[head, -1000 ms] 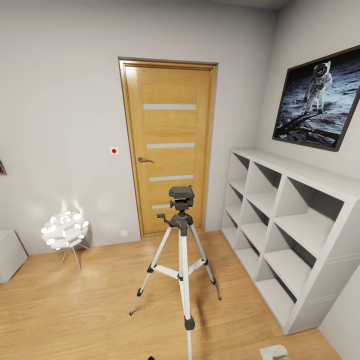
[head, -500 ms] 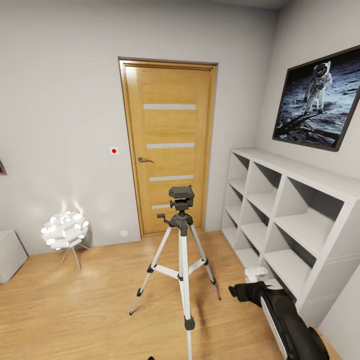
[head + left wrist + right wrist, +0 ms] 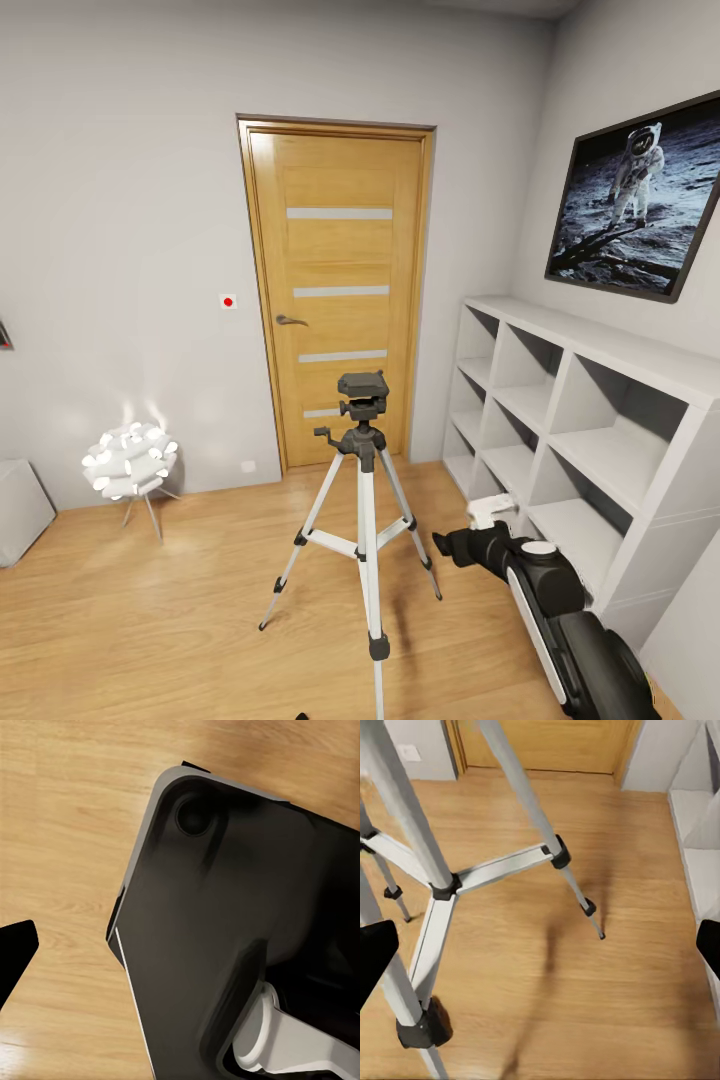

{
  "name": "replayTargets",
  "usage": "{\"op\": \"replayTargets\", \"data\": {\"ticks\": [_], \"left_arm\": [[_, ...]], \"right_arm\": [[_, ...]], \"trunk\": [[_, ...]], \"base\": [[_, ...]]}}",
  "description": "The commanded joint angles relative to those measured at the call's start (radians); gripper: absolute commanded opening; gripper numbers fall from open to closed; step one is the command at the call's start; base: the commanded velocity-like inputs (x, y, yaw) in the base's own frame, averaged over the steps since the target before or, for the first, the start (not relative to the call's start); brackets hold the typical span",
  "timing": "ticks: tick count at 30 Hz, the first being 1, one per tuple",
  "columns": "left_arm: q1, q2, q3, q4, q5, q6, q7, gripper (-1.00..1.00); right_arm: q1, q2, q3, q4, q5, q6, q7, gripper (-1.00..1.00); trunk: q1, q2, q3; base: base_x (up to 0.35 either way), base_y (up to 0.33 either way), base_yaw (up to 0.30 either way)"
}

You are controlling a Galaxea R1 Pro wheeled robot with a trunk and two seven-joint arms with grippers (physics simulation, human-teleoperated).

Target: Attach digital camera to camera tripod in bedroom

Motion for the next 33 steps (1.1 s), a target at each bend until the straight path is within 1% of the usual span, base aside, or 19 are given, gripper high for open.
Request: {"op": "replayTargets", "data": {"ticks": [1,5,7,13,17,18,19,24,28,29,33], "left_arm": [[0.000,0.000,0.000,0.000,0.003,-0.002,0.000,1.00],[0.000,0.000,0.000,0.000,0.004,-0.002,0.001,1.00],[0.000,0.000,0.000,0.000,0.004,-0.002,0.001,1.00],[0.000,0.000,0.000,0.000,0.004,-0.002,0.001,1.00],[0.000,0.000,0.000,0.000,0.004,-0.002,0.001,1.00],[0.000,0.000,0.000,0.000,0.005,-0.002,0.001,1.00],[0.000,0.000,0.000,0.000,0.005,-0.002,0.001,1.00],[0.000,0.000,0.000,0.000,0.005,-0.002,0.001,1.00],[0.000,0.000,0.000,0.000,0.005,-0.002,0.001,1.00],[0.000,0.000,0.000,0.000,0.005,-0.002,0.001,1.00],[0.000,0.000,0.000,0.000,0.005,-0.002,0.001,1.00]], "right_arm": [[-0.001,0.000,0.043,-0.005,0.012,0.003,0.007,1.00],[-0.001,0.001,0.065,-0.006,0.011,0.003,0.008,1.00],[-0.001,0.001,0.070,-0.007,0.011,0.003,0.008,1.00],[-0.001,0.001,0.073,-0.006,0.010,0.008,0.022,1.00],[-0.001,0.000,0.071,-0.007,0.010,0.013,0.054,1.00],[-0.001,-0.005,0.058,-0.009,0.010,0.016,0.122,1.00],[-0.001,-0.009,0.049,-0.012,0.010,0.017,0.152,1.00],[-0.001,-0.016,0.027,-0.019,0.010,0.018,0.236,1.00],[-0.001,-0.019,0.021,-0.021,0.012,0.017,0.308,1.00],[-0.001,-0.019,0.021,-0.021,0.013,0.017,0.337,1.00],[-0.001,-0.012,0.023,-0.020,0.018,0.012,0.366,1.00]], "trunk": [[0.000,-0.001,0.000],[0.000,-0.001,0.000],[0.000,-0.001,0.000],[0.000,-0.001,0.000],[0.000,-0.001,0.000],[0.000,-0.001,0.000],[0.000,-0.001,0.000],[0.000,-0.001,0.000],[0.000,-0.001,0.000],[0.000,-0.001,0.000],[0.000,-0.001,0.000]], "base": [[0.000,0.000,0.000],[0.000,0.000,0.000],[0.000,0.000,0.000],[0.000,0.000,0.000],[0.000,0.000,0.000],[0.000,0.000,0.000],[0.000,0.000,0.000],[0.000,0.000,0.000],[0.000,0.000,0.000],[0.000,0.000,0.000],[0.000,0.000,0.000]]}}
